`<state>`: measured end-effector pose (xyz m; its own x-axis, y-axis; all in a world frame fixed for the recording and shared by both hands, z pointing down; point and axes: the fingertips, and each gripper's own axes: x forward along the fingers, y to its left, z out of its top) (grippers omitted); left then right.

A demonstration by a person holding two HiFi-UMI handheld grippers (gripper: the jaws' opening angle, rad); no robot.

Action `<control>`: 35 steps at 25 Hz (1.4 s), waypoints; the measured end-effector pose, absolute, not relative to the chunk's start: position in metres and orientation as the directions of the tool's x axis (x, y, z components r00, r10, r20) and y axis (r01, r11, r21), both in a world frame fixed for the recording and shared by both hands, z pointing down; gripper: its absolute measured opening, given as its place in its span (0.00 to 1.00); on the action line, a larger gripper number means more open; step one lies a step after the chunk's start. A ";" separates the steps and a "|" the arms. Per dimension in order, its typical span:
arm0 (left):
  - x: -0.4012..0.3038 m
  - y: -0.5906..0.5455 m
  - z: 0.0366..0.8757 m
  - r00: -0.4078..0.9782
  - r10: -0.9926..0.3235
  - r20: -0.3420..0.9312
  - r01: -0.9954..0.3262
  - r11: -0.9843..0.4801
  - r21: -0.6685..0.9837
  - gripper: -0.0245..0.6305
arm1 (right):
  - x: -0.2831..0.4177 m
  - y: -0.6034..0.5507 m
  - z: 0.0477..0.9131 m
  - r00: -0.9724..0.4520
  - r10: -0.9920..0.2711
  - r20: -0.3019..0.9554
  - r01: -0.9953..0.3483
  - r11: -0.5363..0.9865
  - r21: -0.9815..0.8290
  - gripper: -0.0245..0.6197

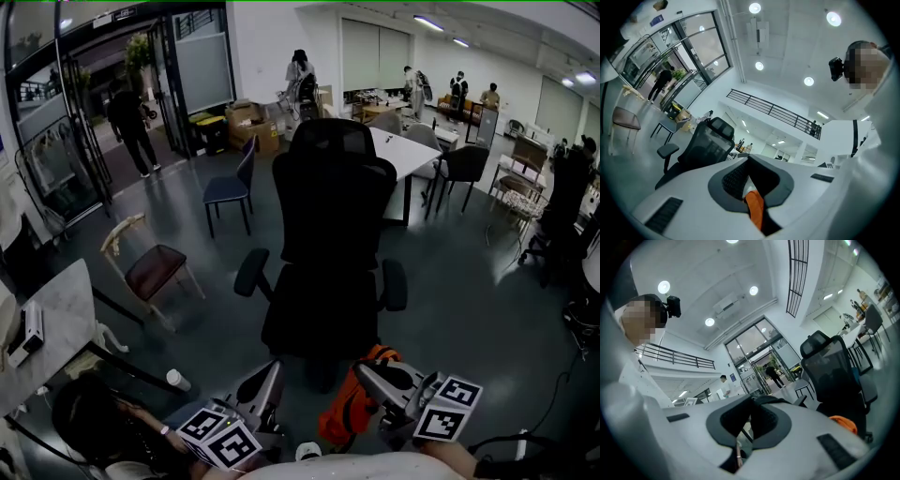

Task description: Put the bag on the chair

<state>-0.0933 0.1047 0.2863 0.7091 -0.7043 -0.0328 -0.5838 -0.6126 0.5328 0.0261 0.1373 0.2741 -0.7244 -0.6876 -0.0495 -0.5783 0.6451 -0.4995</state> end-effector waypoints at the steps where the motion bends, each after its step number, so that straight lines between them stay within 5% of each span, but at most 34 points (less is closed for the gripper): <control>1: -0.097 0.099 0.284 0.713 -0.701 -0.035 -0.582 -0.618 0.529 0.03 | 0.023 0.132 0.272 -0.720 -0.692 -0.051 -0.583 0.643 -0.497 0.04; 35: -0.173 -0.001 0.335 0.697 -0.716 0.028 -0.563 -0.523 0.640 0.03 | -0.058 0.027 0.307 -0.750 -0.661 0.021 -0.563 0.621 -0.545 0.04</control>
